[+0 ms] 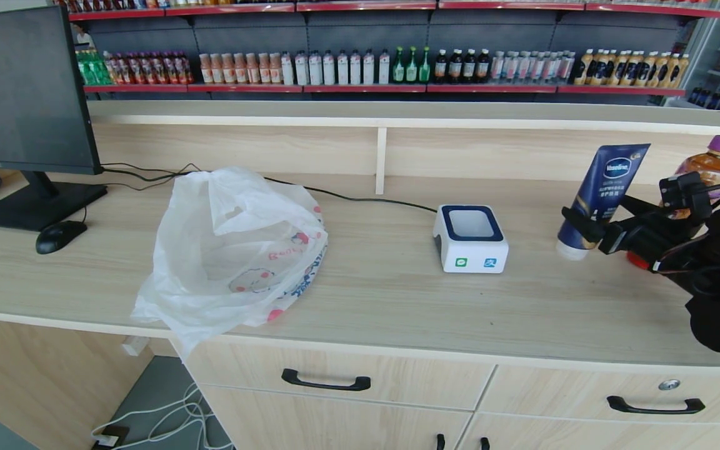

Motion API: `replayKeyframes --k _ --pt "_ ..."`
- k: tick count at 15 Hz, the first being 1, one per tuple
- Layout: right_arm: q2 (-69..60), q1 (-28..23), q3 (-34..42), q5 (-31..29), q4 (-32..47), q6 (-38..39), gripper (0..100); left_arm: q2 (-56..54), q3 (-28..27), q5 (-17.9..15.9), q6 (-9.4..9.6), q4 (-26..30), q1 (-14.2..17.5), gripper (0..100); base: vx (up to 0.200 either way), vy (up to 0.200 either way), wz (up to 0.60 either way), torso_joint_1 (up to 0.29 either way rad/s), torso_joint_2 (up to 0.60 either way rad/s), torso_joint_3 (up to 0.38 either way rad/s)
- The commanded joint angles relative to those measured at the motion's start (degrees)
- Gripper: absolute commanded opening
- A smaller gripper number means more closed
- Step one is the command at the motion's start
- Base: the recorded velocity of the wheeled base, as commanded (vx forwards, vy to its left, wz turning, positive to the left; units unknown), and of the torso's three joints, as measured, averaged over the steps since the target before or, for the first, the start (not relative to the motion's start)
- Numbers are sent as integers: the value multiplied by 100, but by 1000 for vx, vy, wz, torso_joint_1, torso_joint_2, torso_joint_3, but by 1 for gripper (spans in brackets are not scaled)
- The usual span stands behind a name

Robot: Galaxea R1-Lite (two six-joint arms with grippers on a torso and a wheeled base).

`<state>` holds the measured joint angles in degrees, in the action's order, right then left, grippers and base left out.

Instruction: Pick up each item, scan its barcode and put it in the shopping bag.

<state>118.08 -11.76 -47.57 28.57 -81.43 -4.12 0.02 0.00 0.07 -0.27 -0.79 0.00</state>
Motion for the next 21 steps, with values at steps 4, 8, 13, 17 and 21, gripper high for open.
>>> replayKeyframes --k 4,8,13,17,21 --pt "-654 69 485 -36 22 -107 100 -2 0 1 0 9 0 100 0 0 0 0 0 0" --pt "-1498 245 1399 -203 5 -80 100 -2 0 1 0 18 9 100 0 0 0 0 0 0" --pt "-1973 798 1733 -520 -4 -54 100 -2 0 1 0 18 9 100 0 0 0 0 0 0" --pt "-1516 790 1355 -528 -13 -54 100 -2 0 1 9 18 0 100 0 0 0 0 0 0" --pt "-1375 649 1232 -537 -31 -45 100 -2 0 1 0 18 0 100 0 0 0 0 0 0"
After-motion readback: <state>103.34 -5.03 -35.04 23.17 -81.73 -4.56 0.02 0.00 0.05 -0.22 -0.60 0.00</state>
